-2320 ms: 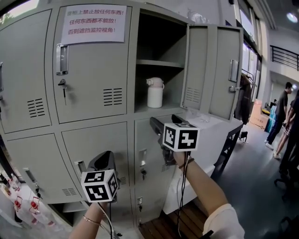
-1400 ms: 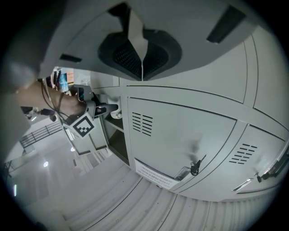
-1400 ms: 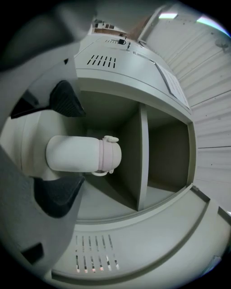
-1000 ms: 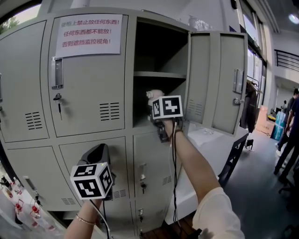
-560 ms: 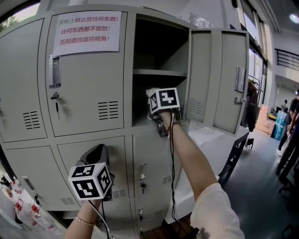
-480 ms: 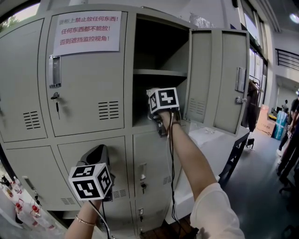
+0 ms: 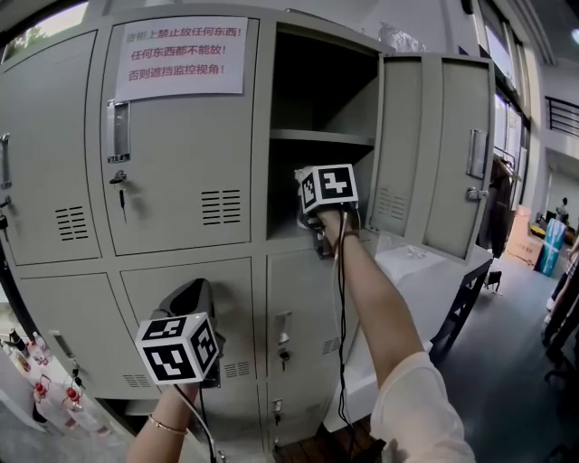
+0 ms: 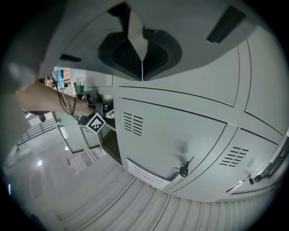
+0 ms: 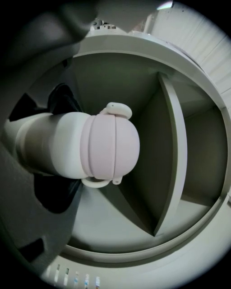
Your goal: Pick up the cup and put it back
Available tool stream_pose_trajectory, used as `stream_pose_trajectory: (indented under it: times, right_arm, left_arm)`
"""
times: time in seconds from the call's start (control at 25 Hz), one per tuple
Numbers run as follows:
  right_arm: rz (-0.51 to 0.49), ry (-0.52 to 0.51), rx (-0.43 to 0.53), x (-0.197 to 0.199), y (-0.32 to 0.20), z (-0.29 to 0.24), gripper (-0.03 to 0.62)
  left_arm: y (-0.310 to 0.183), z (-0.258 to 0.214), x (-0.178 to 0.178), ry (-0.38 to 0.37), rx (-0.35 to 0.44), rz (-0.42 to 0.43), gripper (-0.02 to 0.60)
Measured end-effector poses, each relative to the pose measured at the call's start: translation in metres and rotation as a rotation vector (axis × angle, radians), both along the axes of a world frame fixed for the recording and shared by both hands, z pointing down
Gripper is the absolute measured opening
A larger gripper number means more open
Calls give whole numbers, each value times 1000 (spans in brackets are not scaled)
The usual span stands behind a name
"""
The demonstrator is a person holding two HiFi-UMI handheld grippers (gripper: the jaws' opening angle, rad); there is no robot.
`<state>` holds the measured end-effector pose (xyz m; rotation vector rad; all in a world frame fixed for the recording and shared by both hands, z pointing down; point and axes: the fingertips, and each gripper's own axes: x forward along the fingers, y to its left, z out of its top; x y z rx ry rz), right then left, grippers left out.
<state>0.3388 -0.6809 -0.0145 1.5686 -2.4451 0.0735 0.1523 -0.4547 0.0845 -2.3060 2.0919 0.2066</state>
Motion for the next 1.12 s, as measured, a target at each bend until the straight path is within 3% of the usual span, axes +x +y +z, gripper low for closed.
stream_pose_trajectory:
  times: [0.52, 1.12]
  right_arm:
    - [-23, -37, 62, 4, 25, -13, 344]
    - [-29, -74, 119, 11, 121, -22, 344]
  left_arm:
    - [19, 1, -3, 3, -2, -14, 11]
    - [59, 8, -3, 25, 9, 66, 11]
